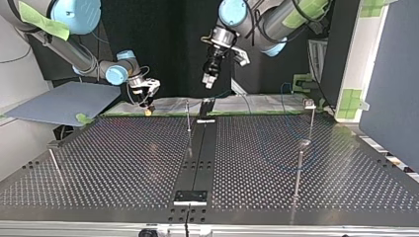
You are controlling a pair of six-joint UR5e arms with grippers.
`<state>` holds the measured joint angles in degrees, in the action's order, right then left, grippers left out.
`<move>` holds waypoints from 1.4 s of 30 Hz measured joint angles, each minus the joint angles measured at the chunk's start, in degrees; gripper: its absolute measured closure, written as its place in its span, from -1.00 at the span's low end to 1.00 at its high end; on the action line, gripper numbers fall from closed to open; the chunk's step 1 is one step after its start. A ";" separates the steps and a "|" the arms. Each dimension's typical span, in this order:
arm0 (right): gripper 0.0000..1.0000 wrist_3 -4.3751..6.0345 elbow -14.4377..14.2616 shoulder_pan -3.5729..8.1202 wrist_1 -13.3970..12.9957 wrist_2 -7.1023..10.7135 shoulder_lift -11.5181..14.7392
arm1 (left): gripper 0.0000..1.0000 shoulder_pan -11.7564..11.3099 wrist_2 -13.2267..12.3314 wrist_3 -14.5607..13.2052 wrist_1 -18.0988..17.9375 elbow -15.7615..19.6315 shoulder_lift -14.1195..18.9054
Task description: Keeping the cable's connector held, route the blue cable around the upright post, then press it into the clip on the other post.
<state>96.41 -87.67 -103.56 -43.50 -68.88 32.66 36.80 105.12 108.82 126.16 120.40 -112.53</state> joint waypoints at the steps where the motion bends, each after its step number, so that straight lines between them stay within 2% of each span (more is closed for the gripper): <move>1: 1.00 -0.05 0.00 0.00 0.08 -0.02 0.00 | -1.00 -0.01 0.01 0.03 0.05 0.46 0.45; 22: 1.00 -2.05 -0.01 0.22 0.69 -0.68 0.00 | -1.00 0.07 0.04 0.11 0.62 10.25 10.25; 31: 1.00 -3.72 -0.03 0.83 1.67 -1.72 0.32 | -1.00 0.04 0.02 0.03 -0.25 14.41 13.52; 35: 1.00 -4.65 -0.83 1.40 1.97 -2.71 1.54 | -1.00 0.30 0.02 0.07 -0.90 16.23 13.87; 42: 1.00 -5.15 -2.89 2.07 1.65 -3.37 4.40 | -1.00 0.25 0.10 0.47 -2.19 19.25 13.96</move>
<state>91.26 -90.57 -101.49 -41.85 -72.25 37.06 37.06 105.21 109.29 123.98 139.65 -98.58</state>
